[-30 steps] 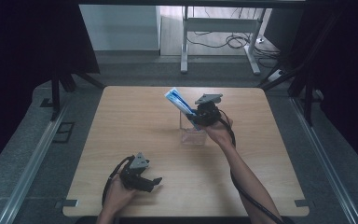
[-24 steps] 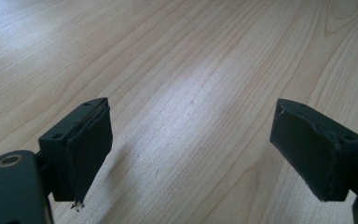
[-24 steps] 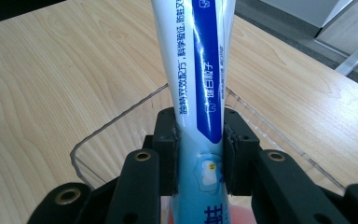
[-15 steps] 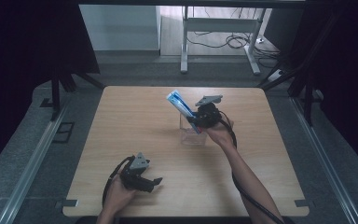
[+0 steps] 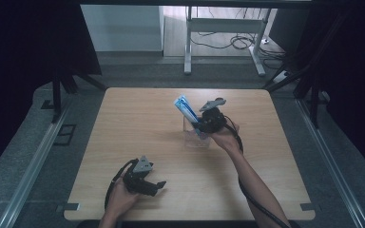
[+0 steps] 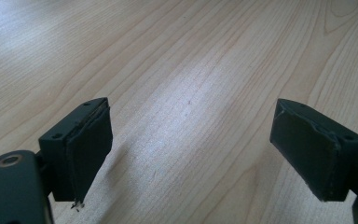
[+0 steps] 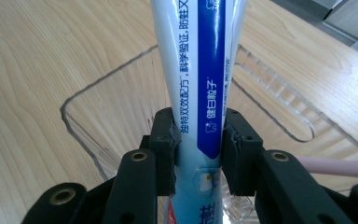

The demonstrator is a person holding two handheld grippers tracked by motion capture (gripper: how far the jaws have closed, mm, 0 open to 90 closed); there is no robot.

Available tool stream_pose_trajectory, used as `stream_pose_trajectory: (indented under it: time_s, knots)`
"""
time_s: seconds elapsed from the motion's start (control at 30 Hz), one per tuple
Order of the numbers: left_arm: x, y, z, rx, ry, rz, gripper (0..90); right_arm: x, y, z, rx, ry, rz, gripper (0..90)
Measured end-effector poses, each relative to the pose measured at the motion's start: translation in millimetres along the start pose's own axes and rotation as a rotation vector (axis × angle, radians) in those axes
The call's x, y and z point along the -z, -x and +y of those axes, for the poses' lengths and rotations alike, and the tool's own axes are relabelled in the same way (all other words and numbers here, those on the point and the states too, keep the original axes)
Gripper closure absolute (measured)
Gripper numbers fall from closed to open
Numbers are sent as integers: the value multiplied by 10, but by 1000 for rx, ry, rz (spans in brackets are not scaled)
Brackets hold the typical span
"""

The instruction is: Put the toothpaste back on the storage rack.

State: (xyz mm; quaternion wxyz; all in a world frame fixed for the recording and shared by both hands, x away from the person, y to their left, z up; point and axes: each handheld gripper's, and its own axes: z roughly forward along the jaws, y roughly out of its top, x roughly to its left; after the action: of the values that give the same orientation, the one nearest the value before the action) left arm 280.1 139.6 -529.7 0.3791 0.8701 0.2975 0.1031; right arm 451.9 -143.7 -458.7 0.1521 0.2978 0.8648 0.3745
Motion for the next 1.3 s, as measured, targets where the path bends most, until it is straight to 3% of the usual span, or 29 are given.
stream_pose_trajectory:
  time_s: [0.17, 0.37, 0.6, 1.0, 1.3]
  knots:
    - [-1, 2, 3, -2, -3, -2, 132, -15, 0, -27, 1, -33, 2, 673]
    - [-4, 5, 3, -2, -4, -1, 131, -3, 8, -38, -10, -14, 12, 643]
    - [-7, 7, 3, -4, -6, -1, 132, 83, 17, 18, -36, 47, 28, 565]
    - [-18, 11, 5, -5, -8, -1, 132, 130, -32, 53, -14, 51, 11, 455]
    - [-23, 17, 7, -9, -10, -4, 132, 186, -12, 45, -30, 66, 18, 346]
